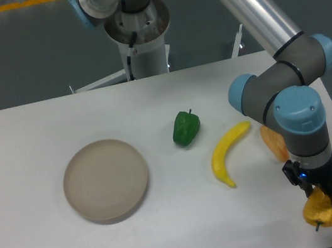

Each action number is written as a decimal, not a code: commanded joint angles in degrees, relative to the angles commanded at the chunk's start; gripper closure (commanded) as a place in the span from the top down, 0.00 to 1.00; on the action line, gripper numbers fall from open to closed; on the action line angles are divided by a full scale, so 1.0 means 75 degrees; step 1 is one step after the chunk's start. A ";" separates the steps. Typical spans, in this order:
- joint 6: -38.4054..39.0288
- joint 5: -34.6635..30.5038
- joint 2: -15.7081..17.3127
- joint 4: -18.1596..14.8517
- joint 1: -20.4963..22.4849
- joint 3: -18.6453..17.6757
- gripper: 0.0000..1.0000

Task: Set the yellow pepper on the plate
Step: 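Lift the held yellow pepper up from the table with the gripper, then carry the yellow pepper over the banana toward the beige plate, then lower the yellow pepper onto the plate center, then open the gripper to release the pepper and raise it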

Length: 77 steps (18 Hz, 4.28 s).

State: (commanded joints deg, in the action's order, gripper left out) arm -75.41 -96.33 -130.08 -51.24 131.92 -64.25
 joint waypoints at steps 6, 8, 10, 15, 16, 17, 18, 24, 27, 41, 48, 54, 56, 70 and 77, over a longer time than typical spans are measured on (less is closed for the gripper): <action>0.0117 -0.0023 0.0047 -0.0012 -0.0035 -0.0024 0.36; 0.0245 -0.0012 0.0175 -0.0023 -0.0070 -0.0152 0.36; 0.0328 0.0012 0.0362 -0.0047 -0.0094 -0.0315 0.36; 0.0620 0.0058 0.1274 -0.0338 -0.0268 -0.1030 0.36; 0.0749 0.0093 0.1463 -0.0491 -0.0328 -0.1136 0.36; 0.0901 0.0140 0.1650 -0.0643 -0.0351 -0.1276 0.36; 0.1181 0.0152 0.1942 -0.0772 -0.0502 -0.1533 0.36; 0.4202 0.1228 0.3175 -0.0773 -0.1159 -0.3174 0.36; 0.5610 0.1430 0.3550 -0.0715 -0.1639 -0.3866 0.36; 0.6871 0.1348 0.3387 -0.0083 -0.3374 -0.5227 0.36; 0.6715 0.1324 0.3059 0.0000 -0.3574 -0.5239 0.36; 0.6738 0.1324 0.3012 0.0000 -0.3598 -0.5227 0.37; 0.6727 0.1324 0.3000 0.0000 -0.3598 -0.5215 0.37; 0.6692 0.1324 0.3011 0.0000 -0.3586 -0.5145 1.00; 0.6668 0.1266 0.3316 -0.0012 -0.3469 -0.4864 1.00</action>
State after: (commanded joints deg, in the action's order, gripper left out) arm -25.40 -86.83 -105.21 -51.33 105.91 -100.73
